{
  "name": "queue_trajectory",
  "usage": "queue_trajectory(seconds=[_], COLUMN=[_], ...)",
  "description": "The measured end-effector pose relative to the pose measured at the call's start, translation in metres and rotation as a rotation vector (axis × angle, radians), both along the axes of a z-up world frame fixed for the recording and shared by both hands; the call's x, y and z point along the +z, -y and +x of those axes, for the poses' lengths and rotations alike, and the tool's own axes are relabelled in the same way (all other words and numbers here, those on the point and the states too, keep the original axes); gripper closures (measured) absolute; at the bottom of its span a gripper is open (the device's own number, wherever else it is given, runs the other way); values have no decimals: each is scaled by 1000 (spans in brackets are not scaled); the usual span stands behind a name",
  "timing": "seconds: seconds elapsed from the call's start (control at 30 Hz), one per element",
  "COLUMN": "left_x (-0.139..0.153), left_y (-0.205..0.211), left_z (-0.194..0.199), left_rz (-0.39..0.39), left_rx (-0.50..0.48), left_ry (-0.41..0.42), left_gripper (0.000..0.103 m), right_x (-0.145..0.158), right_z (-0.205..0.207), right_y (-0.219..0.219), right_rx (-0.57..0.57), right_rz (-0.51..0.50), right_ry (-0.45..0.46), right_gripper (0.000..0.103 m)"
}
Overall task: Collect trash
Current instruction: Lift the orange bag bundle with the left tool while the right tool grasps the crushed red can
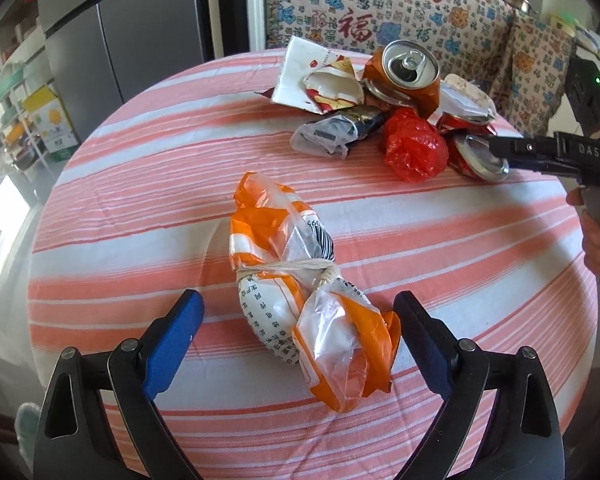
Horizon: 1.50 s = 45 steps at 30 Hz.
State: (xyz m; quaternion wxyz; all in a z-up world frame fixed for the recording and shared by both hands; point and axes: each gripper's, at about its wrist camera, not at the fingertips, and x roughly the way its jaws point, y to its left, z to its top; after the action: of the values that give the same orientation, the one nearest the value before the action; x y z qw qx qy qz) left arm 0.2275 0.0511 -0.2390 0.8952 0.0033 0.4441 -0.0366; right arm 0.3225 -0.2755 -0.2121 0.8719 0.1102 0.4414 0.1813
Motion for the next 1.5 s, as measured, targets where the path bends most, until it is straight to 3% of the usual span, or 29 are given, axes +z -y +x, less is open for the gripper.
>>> queue_trajectory(seconds=[0.13, 0.2, 0.27, 0.37, 0.57, 0.67, 0.7, 0.73, 0.83, 0.93, 1.07, 1.17, 1.33, 1.5], left_x=[4, 5, 6, 6, 8, 9, 9, 9, 11, 12, 11, 9, 10, 13], left_y=[-8, -12, -13, -13, -15, -15, -14, -13, -11, -8, 8, 26, 32, 18], left_z=[-1, -3, -3, -3, -8, -6, -5, -6, -7, -10, -17, -21, -21, -8], left_rz=[-49, -74, -92, -106, -123, -114, -109, -99, -83, -109, -188, -105, -60, -88], left_rx=[5, 6, 3, -3, 8, 17, 18, 17, 7, -21, -140, -173, -137, -52], left_ry=[-12, -18, -23, -30, -36, -31, -29, -24, -14, -20, -52, -38, -48, -61], left_gripper=[10, 10, 11, 13, 20, 36, 37, 39, 42, 42, 41, 35, 24, 26], right_x=[0, 6, 13, 14, -1, -2, -2, -1, 0, 10, 22, 29, 27, 22], right_z=[-20, -37, -43, -34, -9, -1, -2, -2, -10, -28, -60, -81, -94, -106], right_y=[-24, -36, -38, -38, -55, -62, -62, -59, -49, -40, -30, -25, -15, -11], right_rx=[175, 252, 178, 109, 32, -40, -61, -87, -131, -129, -118, -113, -141, -150], right_rz=[100, 73, -58, -131, -41, -21, -12, -3, -11, -42, -89, -148, -150, -133], right_ry=[-63, -52, -2, 13, -37, -39, -43, -48, -61, -32, 2, 34, 51, 75], right_gripper=[31, 32, 32, 32, 32, 32, 38, 55, 56, 57, 57, 57, 57, 57])
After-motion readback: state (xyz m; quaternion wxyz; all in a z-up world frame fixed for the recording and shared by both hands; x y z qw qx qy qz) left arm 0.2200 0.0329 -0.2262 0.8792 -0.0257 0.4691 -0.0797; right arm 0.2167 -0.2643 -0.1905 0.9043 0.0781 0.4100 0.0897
